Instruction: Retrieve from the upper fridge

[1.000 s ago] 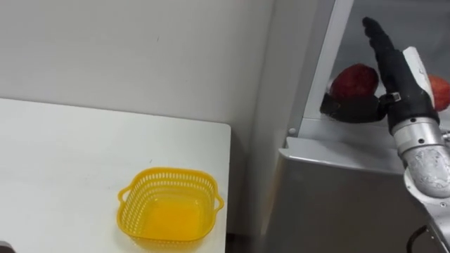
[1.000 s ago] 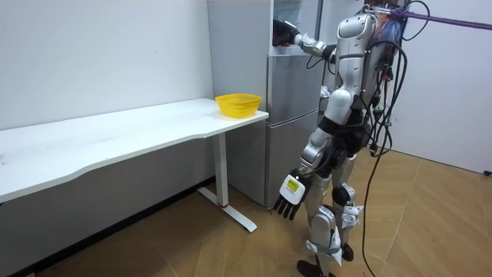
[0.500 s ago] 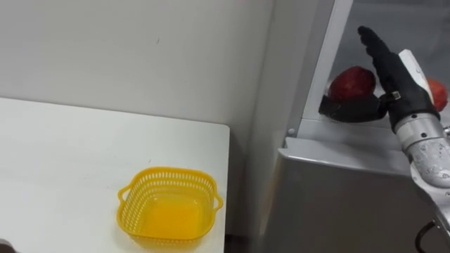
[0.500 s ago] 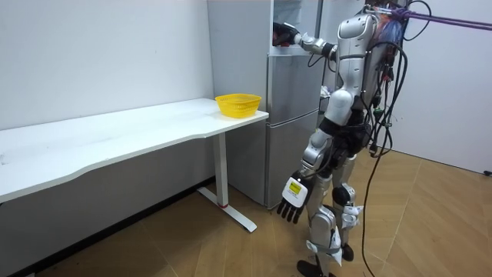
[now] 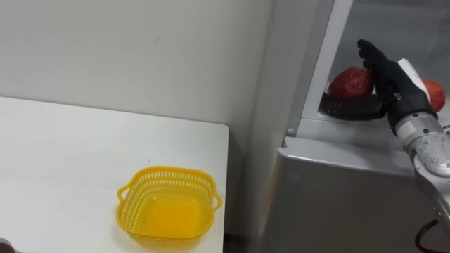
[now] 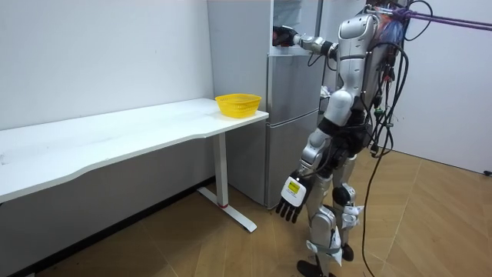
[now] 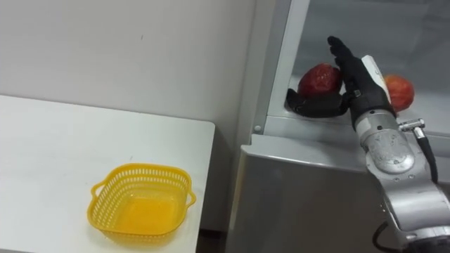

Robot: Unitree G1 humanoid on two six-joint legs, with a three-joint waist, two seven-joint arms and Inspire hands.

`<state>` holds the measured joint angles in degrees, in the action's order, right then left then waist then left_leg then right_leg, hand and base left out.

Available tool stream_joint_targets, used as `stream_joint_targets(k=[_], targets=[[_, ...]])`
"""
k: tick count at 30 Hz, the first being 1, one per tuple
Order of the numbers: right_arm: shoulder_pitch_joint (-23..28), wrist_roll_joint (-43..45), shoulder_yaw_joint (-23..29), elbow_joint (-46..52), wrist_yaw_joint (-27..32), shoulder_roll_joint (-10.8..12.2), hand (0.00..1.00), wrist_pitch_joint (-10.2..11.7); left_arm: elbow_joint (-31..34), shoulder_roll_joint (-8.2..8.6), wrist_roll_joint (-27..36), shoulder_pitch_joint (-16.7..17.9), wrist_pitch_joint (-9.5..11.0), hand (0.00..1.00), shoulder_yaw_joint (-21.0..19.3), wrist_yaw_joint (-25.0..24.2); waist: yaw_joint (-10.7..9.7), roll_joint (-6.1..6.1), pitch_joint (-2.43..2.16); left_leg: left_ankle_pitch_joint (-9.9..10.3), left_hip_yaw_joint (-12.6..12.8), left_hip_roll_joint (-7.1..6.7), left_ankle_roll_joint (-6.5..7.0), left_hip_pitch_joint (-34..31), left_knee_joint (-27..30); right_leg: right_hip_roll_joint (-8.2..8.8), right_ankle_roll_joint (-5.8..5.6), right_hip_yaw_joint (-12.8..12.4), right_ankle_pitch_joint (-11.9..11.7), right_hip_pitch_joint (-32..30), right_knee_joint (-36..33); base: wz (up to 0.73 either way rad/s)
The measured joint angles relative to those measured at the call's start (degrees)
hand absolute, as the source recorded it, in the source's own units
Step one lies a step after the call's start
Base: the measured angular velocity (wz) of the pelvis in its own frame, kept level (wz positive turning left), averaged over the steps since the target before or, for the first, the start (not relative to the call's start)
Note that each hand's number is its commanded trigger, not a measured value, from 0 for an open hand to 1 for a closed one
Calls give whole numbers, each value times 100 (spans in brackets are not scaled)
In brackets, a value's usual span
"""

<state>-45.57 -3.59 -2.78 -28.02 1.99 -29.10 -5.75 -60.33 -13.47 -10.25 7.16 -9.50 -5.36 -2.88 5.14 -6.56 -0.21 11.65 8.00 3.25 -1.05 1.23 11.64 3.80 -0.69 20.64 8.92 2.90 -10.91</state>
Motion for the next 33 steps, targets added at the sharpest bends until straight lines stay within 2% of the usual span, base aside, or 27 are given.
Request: stream_joint_targets(k=[8, 9, 10, 11, 18, 22, 27, 33], targets=[[-301, -493, 6, -498, -364, -51, 0, -24, -6, 2, 48, -10, -49, 0, 4, -14, 4, 5, 2, 0, -1, -1, 0, 0, 10, -1, 0, 14, 0, 1, 8, 0], [-301, -496, 8, -498, -421, -65, 39, -24, -7, 4, 48, -10, -60, 0, 4, -17, 2, 14, 8, 0, -6, -1, 0, -1, 9, -1, 0, 14, 0, 1, 8, 0], [-301, -496, 10, -498, -447, -70, 66, -24, -7, 4, 48, -12, -64, 0, 4, -18, 2, 18, 11, 0, -7, -1, 0, -1, 8, -1, 0, 13, 0, 1, 8, 0], [-301, -502, 12, -498, -474, -77, 100, -26, -7, 4, 49, -13, -76, 0, 4, -19, 4, 17, 10, 0, -7, -1, 0, 0, 6, -1, 0, 13, 0, 1, 8, 0], [-301, -530, 13, -502, -664, -101, 100, -67, -7, 5, 50, -17, -192, 0, 6, -19, 3, 34, 20, 1, -10, 1, 0, 10, 0, -3, 0, 6, 0, 3, 6, 0], [-324, -531, 15, -500, -710, -116, 100, -133, -7, 5, 50, -17, -212, 0, 6, -22, 10, 7, 1, 1, -8, 2, -1, 10, -1, -3, 1, 6, 0, 3, 3, 0], [-417, -489, 15, -515, -684, -122, 100, -134, -7, 5, 50, -20, -214, 0, 6, -28, 18, 4, -1, 1, -9, 1, -1, 18, 10, -4, 1, 8, 0, 3, 9, 0], [-465, -536, -64, -556, -687, -232, 100, -110, -3, -1, 53, -67, -212, 0, 81, -6, 42, 0, -1, 0, 28, -1, 0, 46, 4, 0, 0, -4, 0, 4, 15, -1]])
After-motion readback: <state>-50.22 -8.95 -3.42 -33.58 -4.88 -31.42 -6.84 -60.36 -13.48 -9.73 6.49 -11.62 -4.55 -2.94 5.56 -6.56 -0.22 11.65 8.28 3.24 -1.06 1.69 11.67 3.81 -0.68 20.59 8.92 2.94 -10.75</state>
